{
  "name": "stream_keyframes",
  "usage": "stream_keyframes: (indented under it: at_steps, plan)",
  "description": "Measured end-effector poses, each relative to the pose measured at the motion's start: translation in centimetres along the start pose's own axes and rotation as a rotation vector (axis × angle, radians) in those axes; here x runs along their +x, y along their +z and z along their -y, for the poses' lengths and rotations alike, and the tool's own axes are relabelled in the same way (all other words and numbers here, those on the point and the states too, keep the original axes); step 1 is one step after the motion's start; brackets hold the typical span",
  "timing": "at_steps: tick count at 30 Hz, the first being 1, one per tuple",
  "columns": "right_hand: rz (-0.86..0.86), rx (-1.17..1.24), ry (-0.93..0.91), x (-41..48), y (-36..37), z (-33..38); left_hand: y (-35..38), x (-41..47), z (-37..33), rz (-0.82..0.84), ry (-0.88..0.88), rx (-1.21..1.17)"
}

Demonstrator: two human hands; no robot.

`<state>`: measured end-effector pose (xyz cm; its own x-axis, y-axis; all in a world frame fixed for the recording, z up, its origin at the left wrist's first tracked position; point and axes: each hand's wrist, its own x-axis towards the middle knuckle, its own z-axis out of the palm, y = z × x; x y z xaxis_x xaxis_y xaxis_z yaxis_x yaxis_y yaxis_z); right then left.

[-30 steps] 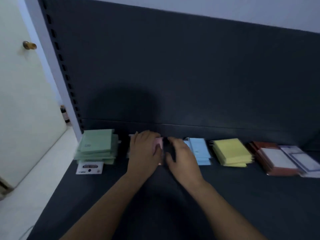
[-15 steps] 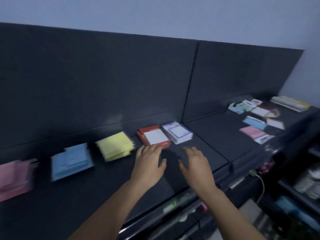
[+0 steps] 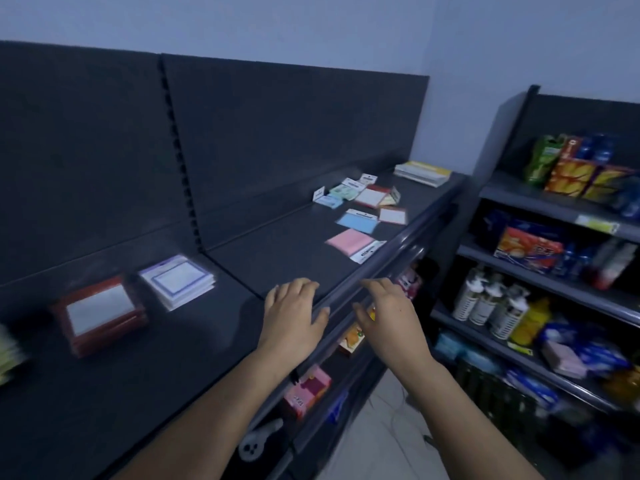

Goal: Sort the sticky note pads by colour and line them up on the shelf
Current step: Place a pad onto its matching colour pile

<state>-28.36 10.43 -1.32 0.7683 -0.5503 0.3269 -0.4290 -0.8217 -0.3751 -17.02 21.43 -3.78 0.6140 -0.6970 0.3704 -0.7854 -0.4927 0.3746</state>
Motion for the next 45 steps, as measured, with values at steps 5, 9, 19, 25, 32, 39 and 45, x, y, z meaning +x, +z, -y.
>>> stream_keyframes:
  at_steps: [5, 9, 19, 25, 32, 39, 45]
  plan:
    - [-0.026, -0.079, 0.081, 2.3, 0.6, -3.8, 3.3, 4.5, -1.0, 0.028, 0.013, -0.019]
    - [-0.033, -0.113, 0.128, 6.0, 1.3, -7.1, 6.4, 9.7, -1.6, 0.049, 0.019, -0.044]
    - [-0.017, -0.196, 0.176, 19.8, 3.2, -13.5, 12.1, 24.8, -1.0, 0.083, 0.013, -0.085]
    - [0.025, -0.174, 0.215, 24.3, 4.7, -17.1, 15.8, 29.4, -0.5, 0.157, -0.011, -0.081]
    - [0.035, -0.115, 0.134, 31.8, 7.0, -20.7, 19.2, 35.3, 0.9, 0.147, -0.111, -0.035]
    - [0.155, -0.023, -0.044, 41.4, 10.0, -25.7, 23.5, 43.3, 1.5, 0.084, -0.252, 0.070]
    - [0.240, 0.079, -0.156, 48.4, 10.9, -29.8, 26.6, 49.5, 1.9, 0.099, -0.350, 0.214]
